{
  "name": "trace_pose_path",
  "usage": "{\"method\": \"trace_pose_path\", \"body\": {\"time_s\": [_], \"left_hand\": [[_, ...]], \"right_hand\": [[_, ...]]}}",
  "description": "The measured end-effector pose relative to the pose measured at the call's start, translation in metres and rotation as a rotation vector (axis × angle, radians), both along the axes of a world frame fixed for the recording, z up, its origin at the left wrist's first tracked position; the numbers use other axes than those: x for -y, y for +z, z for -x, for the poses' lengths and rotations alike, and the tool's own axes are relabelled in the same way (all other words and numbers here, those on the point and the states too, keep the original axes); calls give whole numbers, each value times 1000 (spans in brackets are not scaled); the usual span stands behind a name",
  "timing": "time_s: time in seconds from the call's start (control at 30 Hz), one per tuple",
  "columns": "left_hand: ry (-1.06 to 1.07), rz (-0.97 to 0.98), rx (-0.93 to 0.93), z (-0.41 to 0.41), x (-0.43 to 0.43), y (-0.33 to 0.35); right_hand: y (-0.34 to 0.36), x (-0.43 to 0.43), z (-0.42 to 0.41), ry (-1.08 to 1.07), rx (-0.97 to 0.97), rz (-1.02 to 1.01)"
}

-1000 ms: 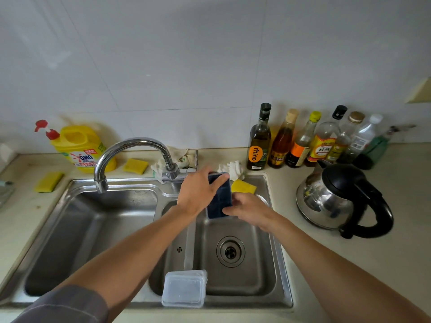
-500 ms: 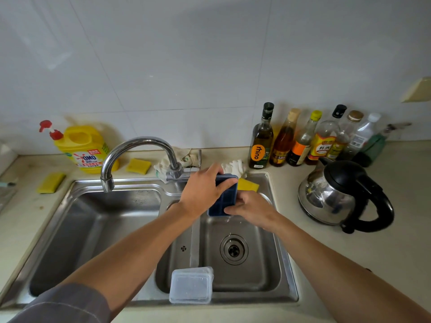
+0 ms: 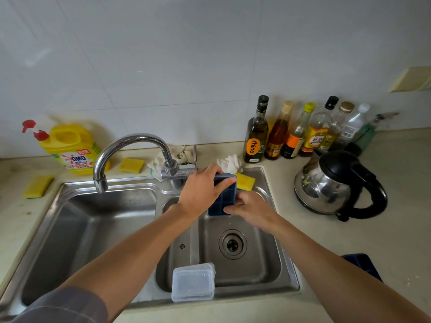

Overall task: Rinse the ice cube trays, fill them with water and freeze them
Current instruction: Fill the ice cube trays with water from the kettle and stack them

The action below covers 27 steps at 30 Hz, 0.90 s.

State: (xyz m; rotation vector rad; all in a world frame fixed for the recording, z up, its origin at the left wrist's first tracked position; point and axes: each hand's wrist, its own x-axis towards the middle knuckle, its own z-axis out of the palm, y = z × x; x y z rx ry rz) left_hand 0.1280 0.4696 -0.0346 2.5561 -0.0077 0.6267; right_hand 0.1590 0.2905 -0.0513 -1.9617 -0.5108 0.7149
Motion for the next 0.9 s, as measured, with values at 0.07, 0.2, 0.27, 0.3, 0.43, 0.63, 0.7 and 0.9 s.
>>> {"method": "trace_pose_path", "body": {"time_s": [0.07, 0.2, 0.27, 0.3, 0.43, 0.63, 0.7, 0.9], "left_hand": [[-15, -3, -13, 1, -1, -2], [-16, 14, -47, 4, 0, -5], [-12, 25, -44, 6, 3, -5], [-5, 26, -49, 8, 6, -4], [49, 39, -63, 12, 22, 3], [329, 428, -199, 5, 72, 15], [384, 650, -272, 3, 105, 16], [296, 883, -463, 0, 238, 12]], "right_hand": [[1, 0, 2, -1, -5, 9], [3, 2, 7, 5, 4, 12], [3, 6, 8, 4, 2, -1], [4, 9, 9, 7, 3, -10], [10, 24, 9, 33, -14, -60], [25, 80, 1, -67, -156, -183], [33, 112, -4, -175, -212, -231], [39, 240, -18, -284, -74, -135]]}}
